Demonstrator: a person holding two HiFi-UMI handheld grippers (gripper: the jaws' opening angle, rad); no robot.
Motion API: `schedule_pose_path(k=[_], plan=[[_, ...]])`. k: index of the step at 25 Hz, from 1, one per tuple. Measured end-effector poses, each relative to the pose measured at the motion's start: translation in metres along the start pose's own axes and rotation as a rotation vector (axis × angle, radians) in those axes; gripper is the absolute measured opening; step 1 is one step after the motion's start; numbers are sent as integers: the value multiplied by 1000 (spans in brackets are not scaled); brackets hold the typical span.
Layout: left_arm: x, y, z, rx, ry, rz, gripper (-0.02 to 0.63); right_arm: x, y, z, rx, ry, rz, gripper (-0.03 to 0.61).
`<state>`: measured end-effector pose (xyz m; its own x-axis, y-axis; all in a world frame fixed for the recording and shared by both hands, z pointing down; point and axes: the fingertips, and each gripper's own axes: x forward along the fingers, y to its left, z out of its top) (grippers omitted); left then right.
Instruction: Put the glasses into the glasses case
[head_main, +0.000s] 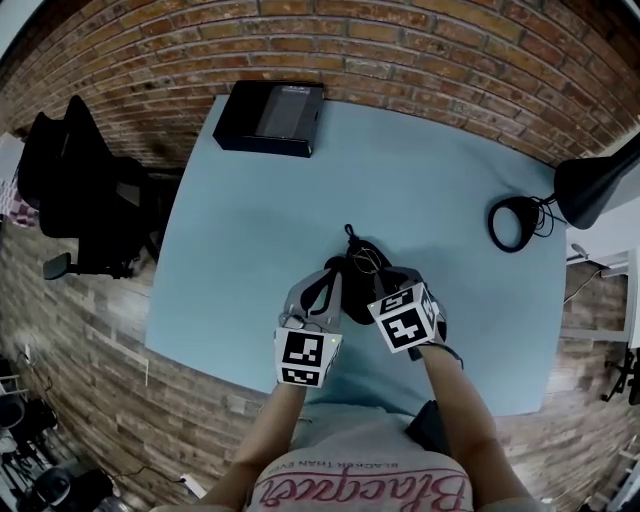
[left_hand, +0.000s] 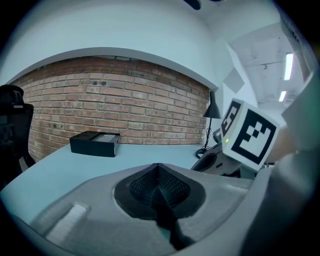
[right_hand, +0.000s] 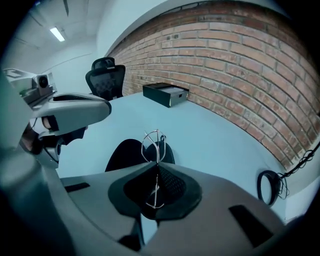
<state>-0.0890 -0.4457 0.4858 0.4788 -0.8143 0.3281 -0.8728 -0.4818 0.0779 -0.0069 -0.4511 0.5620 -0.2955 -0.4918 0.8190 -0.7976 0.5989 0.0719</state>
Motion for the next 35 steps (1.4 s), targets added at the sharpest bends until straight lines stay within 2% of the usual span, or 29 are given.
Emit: schedule_pose_path(k=[7,17,20,23,29,33,35], plan=[[8,20,-11,-27,26,10,5,31,-7,-11,-15,169,-22,15],[14,27,-17,-51,30,2,5,43,-11,-20,-25,293,-53,17],[13,27,-19,-56,32,3,5,44,-10,-20,-28,277,-39,18],[10,28,-20,-62,31,7,5,40,-7,-18,-11,242,-26,81],[2,22,-12,-56,4,3,5,25,-8,-10,11,131,-41,95],[-9,13,-6,-44,-17,-3,5,-6,-11,4,46,-15,-70,91],[-14,7,-1,-37,-31,-8,5,-27,-10,12,84,-127,-64,41]])
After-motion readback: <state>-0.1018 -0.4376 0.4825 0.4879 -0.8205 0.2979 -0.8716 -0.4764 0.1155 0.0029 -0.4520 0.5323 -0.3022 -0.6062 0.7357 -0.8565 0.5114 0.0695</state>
